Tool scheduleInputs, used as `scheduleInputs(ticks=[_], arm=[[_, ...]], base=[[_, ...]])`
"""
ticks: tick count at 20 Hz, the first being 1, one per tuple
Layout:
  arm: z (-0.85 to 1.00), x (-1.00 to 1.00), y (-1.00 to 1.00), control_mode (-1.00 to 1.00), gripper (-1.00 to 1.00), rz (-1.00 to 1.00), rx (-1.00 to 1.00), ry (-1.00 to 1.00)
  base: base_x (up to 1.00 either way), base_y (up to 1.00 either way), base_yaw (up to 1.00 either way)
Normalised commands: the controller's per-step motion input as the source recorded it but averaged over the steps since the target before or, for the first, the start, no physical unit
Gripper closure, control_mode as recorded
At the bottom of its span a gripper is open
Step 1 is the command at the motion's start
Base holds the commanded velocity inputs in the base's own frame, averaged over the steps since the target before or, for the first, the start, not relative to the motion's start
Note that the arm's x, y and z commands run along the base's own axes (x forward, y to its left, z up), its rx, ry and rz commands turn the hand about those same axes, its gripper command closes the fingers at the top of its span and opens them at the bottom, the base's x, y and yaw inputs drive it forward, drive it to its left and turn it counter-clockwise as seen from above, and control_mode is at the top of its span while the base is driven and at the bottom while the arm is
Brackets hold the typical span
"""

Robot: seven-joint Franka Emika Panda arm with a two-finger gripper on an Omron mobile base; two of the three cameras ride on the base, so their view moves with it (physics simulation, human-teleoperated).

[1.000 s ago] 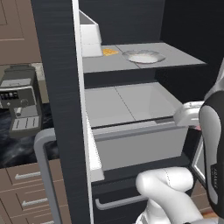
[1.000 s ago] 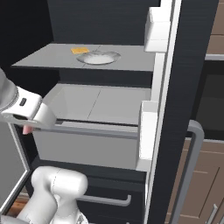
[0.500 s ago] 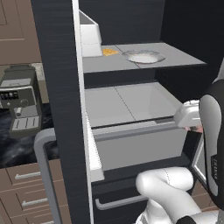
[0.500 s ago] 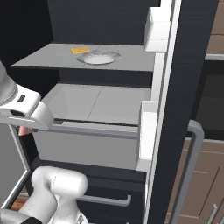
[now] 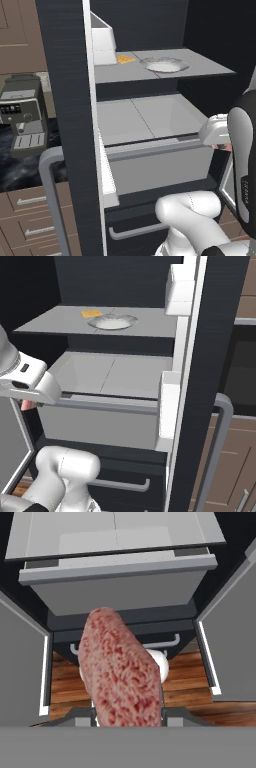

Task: Retrieve the steak from the fridge and place it on the saucepan with marinade on the stove.

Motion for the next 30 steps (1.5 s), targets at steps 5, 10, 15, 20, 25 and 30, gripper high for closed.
scheduleInputs(ticks=[5, 10, 15, 20, 25, 30], arm=[[0.0, 0.0, 0.0, 1.0, 1.0, 0.0, 0.0, 0.0], [0.0, 0.0, 0.0, 1.0, 1.0, 0.0, 0.0, 0.0], [0.0, 0.0, 0.0, 1.0, 1.0, 0.0, 0.0, 0.0], [0.0, 0.0, 0.0, 1.0, 1.0, 0.0, 0.0, 0.0], [0.0, 0.0, 0.0, 1.0, 1.0, 0.0, 0.0, 0.0], [0.0, 0.0, 0.0, 1.0, 1.0, 0.0, 0.0, 0.0]], base=[[0.0, 0.0, 0.0], [-0.58, 0.0, 0.0], [-0.9, 0.0, 0.01], [-0.82, 0.0, 0.07], [-0.43, 0.0, 0.41], [-0.19, 0.0, 0.7]])
